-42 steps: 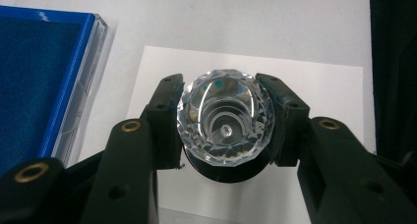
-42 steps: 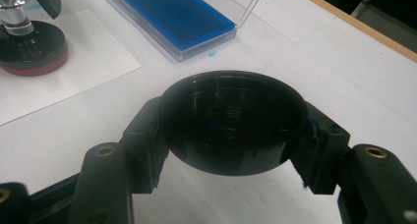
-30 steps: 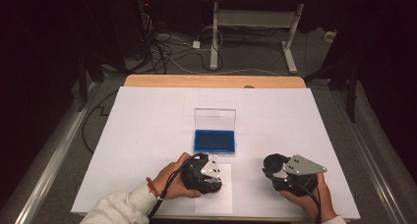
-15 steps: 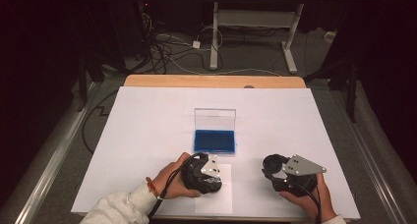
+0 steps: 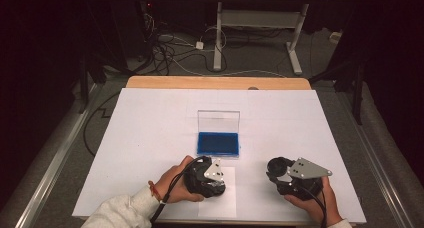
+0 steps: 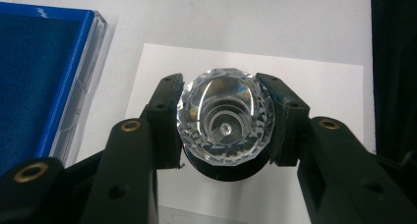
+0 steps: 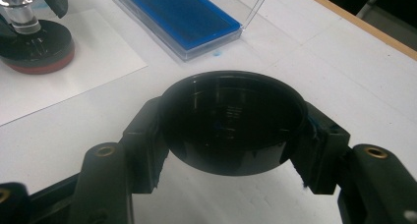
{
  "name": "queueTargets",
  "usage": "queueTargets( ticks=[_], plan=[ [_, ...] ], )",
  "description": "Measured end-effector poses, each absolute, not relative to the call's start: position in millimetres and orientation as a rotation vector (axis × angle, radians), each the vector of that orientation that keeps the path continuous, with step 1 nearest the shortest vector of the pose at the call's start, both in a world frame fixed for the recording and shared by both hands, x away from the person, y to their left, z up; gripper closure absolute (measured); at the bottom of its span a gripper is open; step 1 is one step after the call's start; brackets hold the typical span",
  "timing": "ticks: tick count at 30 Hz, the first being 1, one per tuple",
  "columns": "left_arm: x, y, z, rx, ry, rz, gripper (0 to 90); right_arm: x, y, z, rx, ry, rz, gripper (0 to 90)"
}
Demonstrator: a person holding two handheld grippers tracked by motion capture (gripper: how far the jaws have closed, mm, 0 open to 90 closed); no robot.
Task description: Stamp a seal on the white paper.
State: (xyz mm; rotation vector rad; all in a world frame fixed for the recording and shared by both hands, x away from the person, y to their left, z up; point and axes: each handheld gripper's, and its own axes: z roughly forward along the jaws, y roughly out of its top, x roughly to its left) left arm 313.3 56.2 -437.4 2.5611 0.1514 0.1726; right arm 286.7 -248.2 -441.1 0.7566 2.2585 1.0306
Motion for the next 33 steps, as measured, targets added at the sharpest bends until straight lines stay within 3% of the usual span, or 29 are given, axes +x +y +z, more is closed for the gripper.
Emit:
queueTargets(
  ticks=[33],
  plan=[
    [313.5,55.7,-437.6,2.563,0.156,0.171,54.6,286.3,-248.1,-440.4,0.746,2.261,1.038,38.5]
  ],
)
